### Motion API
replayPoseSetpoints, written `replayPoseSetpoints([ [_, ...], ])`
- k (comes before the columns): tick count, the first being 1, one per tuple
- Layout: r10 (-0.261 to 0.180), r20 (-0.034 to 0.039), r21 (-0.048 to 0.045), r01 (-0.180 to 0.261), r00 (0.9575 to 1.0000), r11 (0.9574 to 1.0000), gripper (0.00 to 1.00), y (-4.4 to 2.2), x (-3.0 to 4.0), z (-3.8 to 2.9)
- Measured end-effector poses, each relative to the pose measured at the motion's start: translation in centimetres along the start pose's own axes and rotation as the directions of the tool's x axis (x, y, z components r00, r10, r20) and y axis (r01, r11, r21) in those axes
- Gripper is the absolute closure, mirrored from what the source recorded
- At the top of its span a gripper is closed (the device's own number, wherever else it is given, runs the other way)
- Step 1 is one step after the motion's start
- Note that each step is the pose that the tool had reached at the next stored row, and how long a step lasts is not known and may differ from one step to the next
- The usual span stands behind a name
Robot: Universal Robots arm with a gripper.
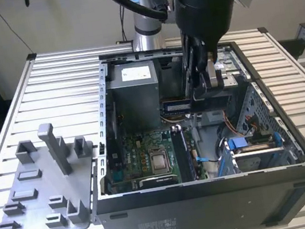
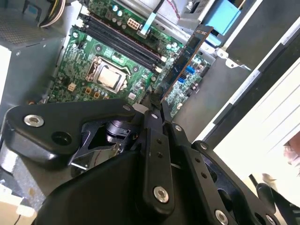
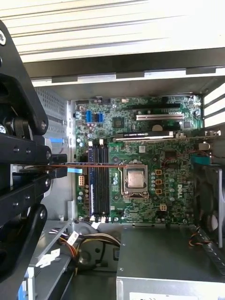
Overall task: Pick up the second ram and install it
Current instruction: 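Pick up the second ram and move it above second insertion slot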
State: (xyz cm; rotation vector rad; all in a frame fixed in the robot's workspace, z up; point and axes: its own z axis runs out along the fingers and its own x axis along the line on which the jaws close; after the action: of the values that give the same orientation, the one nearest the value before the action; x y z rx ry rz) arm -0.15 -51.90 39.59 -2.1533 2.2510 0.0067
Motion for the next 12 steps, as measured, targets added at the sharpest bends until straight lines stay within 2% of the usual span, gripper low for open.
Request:
replayPoseSetpoints([
  [12, 0.000, 0.0000, 0.0000, 0.000, 1.0000, 1.0000, 0.86, -0.10, -0.16, 0.01],
])
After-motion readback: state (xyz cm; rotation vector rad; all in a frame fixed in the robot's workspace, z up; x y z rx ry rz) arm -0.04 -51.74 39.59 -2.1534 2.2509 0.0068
